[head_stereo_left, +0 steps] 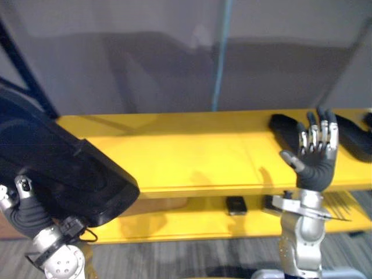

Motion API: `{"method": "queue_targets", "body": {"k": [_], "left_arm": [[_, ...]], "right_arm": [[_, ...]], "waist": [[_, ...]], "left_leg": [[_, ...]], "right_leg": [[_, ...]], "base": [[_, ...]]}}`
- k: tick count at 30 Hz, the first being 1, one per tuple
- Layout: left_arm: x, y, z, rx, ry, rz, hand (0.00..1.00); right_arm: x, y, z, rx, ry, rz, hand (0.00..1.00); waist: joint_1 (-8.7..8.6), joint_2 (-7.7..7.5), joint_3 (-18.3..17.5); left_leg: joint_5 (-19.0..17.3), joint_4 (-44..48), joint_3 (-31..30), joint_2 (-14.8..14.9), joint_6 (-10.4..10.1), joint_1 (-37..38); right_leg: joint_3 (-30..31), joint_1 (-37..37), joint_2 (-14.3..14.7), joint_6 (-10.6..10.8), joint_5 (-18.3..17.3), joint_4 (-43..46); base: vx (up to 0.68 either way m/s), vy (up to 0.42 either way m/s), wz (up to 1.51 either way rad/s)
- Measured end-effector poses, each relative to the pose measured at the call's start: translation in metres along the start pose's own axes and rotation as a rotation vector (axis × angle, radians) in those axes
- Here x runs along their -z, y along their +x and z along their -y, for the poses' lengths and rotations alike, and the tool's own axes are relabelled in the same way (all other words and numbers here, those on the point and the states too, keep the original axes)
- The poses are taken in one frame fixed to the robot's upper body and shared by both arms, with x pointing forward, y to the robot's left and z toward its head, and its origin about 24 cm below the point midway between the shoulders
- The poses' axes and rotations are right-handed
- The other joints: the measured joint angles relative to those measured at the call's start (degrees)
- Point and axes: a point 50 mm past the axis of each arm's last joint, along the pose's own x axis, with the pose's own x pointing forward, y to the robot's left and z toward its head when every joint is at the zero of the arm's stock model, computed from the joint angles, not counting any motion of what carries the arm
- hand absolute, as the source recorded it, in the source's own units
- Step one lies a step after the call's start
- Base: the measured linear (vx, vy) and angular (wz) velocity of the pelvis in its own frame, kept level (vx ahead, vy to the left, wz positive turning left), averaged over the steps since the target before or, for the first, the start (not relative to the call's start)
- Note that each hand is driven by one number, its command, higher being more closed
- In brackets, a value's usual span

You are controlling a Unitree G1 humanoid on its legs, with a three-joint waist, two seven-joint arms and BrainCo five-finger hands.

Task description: Walk over and take plastic housings, then place them on the shelf

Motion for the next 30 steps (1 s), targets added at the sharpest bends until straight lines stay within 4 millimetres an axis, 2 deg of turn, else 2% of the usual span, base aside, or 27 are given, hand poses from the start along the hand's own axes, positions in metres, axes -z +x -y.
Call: {"method": "queue_targets", "body": {"k": [1, 2, 3, 4, 6, 7, 10, 13, 15, 16, 17, 18, 19, 21, 24, 25, 26, 30], "left_arm": [[-0.001, 0.001, 0.001, 0.010, -0.003, 0.006, 1.00], [-0.002, 0.001, 0.002, 0.025, -0.008, 0.015, 1.00], [-0.003, 0.001, 0.003, 0.036, -0.013, 0.025, 1.00], [-0.004, 0.001, 0.002, 0.038, -0.012, 0.027, 1.00], [-0.002, 0.004, 0.001, 0.048, -0.009, 0.027, 1.00], [-0.001, 0.006, 0.000, 0.058, -0.013, 0.025, 1.00], [0.010, 0.009, 0.001, 0.067, -0.020, -0.017, 1.00], [0.021, 0.008, 0.000, 0.082, -0.002, -0.066, 1.00], [0.022, 0.008, 0.000, 0.095, -0.001, -0.070, 1.00], [0.022, 0.007, -0.002, 0.100, 0.005, -0.074, 1.00], [0.022, 0.006, -0.003, 0.100, 0.011, -0.077, 1.00], [0.022, 0.004, -0.007, 0.095, 0.024, -0.081, 1.00], [0.021, 0.003, -0.009, 0.094, 0.030, -0.083, 1.00], [0.021, 0.004, -0.006, 0.111, 0.023, -0.077, 1.00], [0.021, 0.003, 0.002, 0.142, -0.005, -0.079, 1.00], [0.021, 0.003, 0.004, 0.147, -0.012, -0.078, 1.00], [0.021, 0.004, 0.009, 0.157, -0.029, -0.074, 1.00], [0.019, 0.007, 0.013, 0.165, -0.043, -0.056, 1.00]], "right_arm": [[0.000, 0.000, 0.002, 0.012, -0.016, -0.001, 0.00], [0.002, 0.000, 0.007, 0.043, -0.038, -0.003, 0.00], [0.005, 0.001, 0.012, 0.080, -0.056, -0.006, 0.00], [0.008, 0.001, 0.013, 0.092, -0.065, -0.012, 0.00], [0.022, 0.006, 0.015, 0.128, -0.080, -0.042, 0.00], [0.026, 0.007, 0.015, 0.144, -0.076, -0.049, 0.00], [0.026, 0.008, 0.022, 0.174, -0.089, -0.040, 0.00], [0.024, 0.009, 0.029, 0.197, -0.106, -0.030, 0.00], [0.024, 0.009, 0.029, 0.196, -0.099, -0.030, 0.00], [0.024, 0.010, 0.027, 0.178, -0.090, -0.031, 0.00], [0.024, 0.010, 0.024, 0.164, -0.084, -0.030, 0.00], [0.024, 0.012, 0.021, 0.135, -0.064, -0.029, 0.00], [0.024, 0.013, 0.019, 0.116, -0.054, -0.025, 0.00], [0.024, 0.013, 0.019, 0.117, -0.055, -0.025, 0.00], [0.019, 0.013, 0.021, 0.140, -0.060, -0.017, 0.00], [0.019, 0.012, 0.023, 0.144, -0.065, -0.024, 0.00], [0.020, 0.008, 0.027, 0.156, -0.079, -0.044, 0.00], [0.019, 0.001, 0.041, 0.202, -0.102, -0.062, 0.00]], "waist": [[0.14, 0.59, -0.03], [0.07, 1.58, -0.31], [0.12, 2.02, -0.44], [0.28, 2.09, -0.37], [0.49, 1.60, -0.02], [0.49, 0.57, 0.62], [0.21, -1.40, 1.58], [-0.92, -2.19, 1.53], [-0.99, -2.49, 1.74], [-0.42, -2.49, 1.95], [-0.07, -2.43, 1.94], [0.59, -1.93, 1.89], [0.46, -1.14, 2.02], [-0.14, -0.82, 2.13], [-2.01, -0.24, 2.04], [-2.40, -0.19, 2.05], [-2.58, 0.04, 1.78], [-3.14, 0.50, 1.43]], "left_leg": [[0.37, 0.51, 2.69, 0.88, 0.26, -0.06], [2.36, 0.57, 6.03, 1.45, 0.54, -0.25], [3.52, 0.33, 5.37, 0.34, -0.70, -0.93], [3.74, 0.08, 4.63, -0.35, -0.99, -0.93], [4.52, -0.48, 4.10, -1.86, -1.09, -1.29], [4.54, -0.35, 3.70, -2.12, -1.08, -1.45], [4.85, -0.39, 3.24, -2.26, -1.29, -1.70], [4.83, -0.58, 3.38, -2.23, -1.32, -1.55], [4.72, -0.04, 2.86, -2.08, -1.50, -1.07], [4.39, 2.06, -1.77, -1.96, -1.92, -1.19], [3.92, 3.13, -4.53, -1.92, -2.28, -1.13], [2.58, 4.99, -8.92, -1.57, -2.86, -1.19], [1.39, 6.19, -10.67, -0.77, -3.08, -1.13], [0.97, 5.74, -9.28, 0.49, -3.08, -0.95], [1.02, 1.61, -7.72, 1.17, -3.13, 0.34], [1.33, 0.12, -7.58, 1.16, -3.63, 1.06], [2.29, -2.87, -7.07, 1.11, -5.14, 2.26], [3.70, -6.82, -5.77, 0.73, -5.71, 5.03]], "right_leg": [[-1.25, 0.76, -0.59, 0.02, 0.00, -0.01], [-2.96, 1.85, -1.57, 0.36, -0.24, 0.05], [-2.62, 2.05, -2.41, 0.81, -0.57, 0.25], [-2.23, 2.02, -2.77, 0.66, -0.70, 0.20], [-0.06, 2.19, -3.45, 0.37, -0.89, -0.77], [0.79, 2.67, -3.31, 0.40, -0.87, -1.80], [1.10, 2.70, -2.89, 0.63, -0.57, -2.77], [3.61, 2.37, -2.27, 0.63, -0.31, -3.42], [5.72, 1.84, -1.98, 0.90, -0.15, -4.02], [7.96, 1.57, -1.61, 0.97, -0.10, -4.37], [9.31, 1.50, -1.37, 1.02, -0.05, -4.69], [11.86, 1.31, -0.62, 1.60, 0.28, -5.00], [13.38, 1.05, 0.27, 1.91, 0.45, -5.22], [14.57, 0.01, 1.01, 2.35, 0.70, -5.08], [14.78, -1.41, 1.56, 2.35, 0.68, -4.09], [14.81, -1.63, 1.58, 2.35, 0.66, -3.83], [14.86, -2.30, 1.55, 2.28, 0.60, -3.32], [16.26, -2.21, 1.42, 2.56, 0.79, -3.56]], "base": [[0.03, 0.022, 1.43], [0.03, 0.090, 1.24], [0.04, 0.120, 1.11], [0.05, 0.148, 0.69], [0.05, 0.108, 0.29], [0.03, 0.031, 0.12], [0.04, -0.032, 0.04], [0.05, -0.036, -0.09], [0.05, -0.120, -0.49], [0.04, -0.248, -0.87], [0.02, -0.381, -1.13], [-0.01, -0.319, -1.04], [-0.02, -0.275, -0.89], [-0.03, -0.151, -0.42], [-0.02, -0.117, -0.07], [-0.01, -0.125, -0.07], [-0.02, -0.117, -0.10], [0.00, -0.116, -0.18]]}}
